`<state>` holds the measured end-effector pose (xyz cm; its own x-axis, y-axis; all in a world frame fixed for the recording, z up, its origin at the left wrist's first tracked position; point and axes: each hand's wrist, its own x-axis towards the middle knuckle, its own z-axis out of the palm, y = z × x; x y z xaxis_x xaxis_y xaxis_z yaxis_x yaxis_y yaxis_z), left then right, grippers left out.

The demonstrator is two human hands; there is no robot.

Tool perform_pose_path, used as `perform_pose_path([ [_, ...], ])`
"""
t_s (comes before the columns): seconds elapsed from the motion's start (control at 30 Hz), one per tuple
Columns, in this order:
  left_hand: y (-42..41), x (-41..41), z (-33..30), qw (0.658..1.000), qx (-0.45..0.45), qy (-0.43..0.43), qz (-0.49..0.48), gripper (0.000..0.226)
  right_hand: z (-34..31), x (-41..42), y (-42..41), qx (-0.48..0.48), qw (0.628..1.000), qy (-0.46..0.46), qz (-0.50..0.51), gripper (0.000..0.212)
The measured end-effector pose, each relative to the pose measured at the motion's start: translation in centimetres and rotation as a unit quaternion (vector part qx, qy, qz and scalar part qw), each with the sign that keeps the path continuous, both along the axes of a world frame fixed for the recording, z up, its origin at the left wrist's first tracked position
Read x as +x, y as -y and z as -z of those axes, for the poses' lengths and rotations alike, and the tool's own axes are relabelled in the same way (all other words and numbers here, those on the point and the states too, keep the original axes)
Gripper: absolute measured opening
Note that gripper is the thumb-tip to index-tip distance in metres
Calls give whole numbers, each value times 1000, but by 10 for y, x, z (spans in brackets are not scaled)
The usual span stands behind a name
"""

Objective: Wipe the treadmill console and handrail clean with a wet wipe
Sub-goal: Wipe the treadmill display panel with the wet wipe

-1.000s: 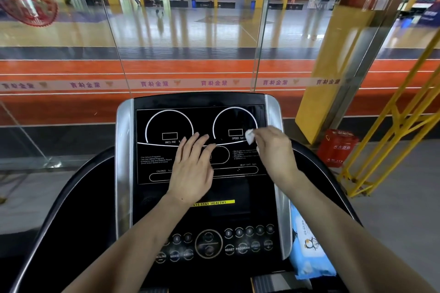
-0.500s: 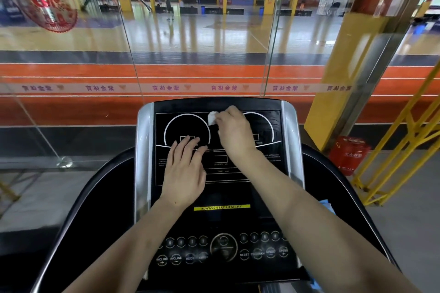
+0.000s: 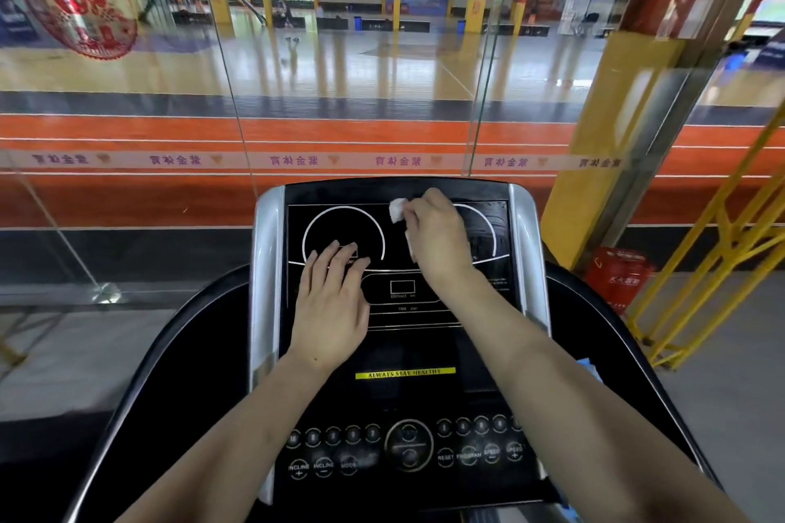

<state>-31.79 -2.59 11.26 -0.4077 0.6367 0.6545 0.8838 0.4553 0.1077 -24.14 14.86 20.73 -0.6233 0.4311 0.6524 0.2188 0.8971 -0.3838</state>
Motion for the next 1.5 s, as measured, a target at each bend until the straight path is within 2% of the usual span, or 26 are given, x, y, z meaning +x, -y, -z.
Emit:
perform_pose_path([
  [0.1,-3,1,3,1000,0,-5,3,52,-1,22,-31,-82,994,-42,54,23],
  [0.17,-3,3,3,1000,-2,-4,3,52,1,29,-37,-104,989,-70,81,24],
  [0.33,-1,4,4,1000,0,-1,3,51,0,11,-6,-69,994,-80,24,21],
  [0.5,-4,2,3,1000,-4,-7,6,51,-5,6,-1,-92,994,-59,-20,25],
  [0.67,-11,3,3,1000,-6,-10,18,49,-3,58,-54,-120,989,-73,50,27],
  [0.77,-14,6,2,1000,-15,-7,22,50,-8,74,-68,-77,990,-90,82,20],
  [0.83,-13,7,1,1000,-19,-3,21,50,-9,73,-64,-88,986,-95,103,20],
  [0.93,-12,7,3,999,-22,-1,25,50,0,58,-49,-137,984,-62,95,24],
  [1.0,-13,7,4,999,-26,-2,28,51,6,41,-27,-167,985,-11,46,21],
  [1.1,-16,8,5,999,-27,-4,36,51,11,31,-18,-107,994,26,8,19],
  [1.17,-17,8,6,999,-25,-4,38,51,8,45,-37,-75,995,29,52,21],
  [1.27,-16,8,7,999,-28,-4,33,50,4,72,-71,-42,992,-22,119,28],
  [1.33,-16,9,6,999,-31,-3,33,50,6,74,-74,-7,991,-7,136,26],
  [1.5,-17,10,3,999,-24,-8,43,50,22,82,-70,36,995,30,85,38],
])
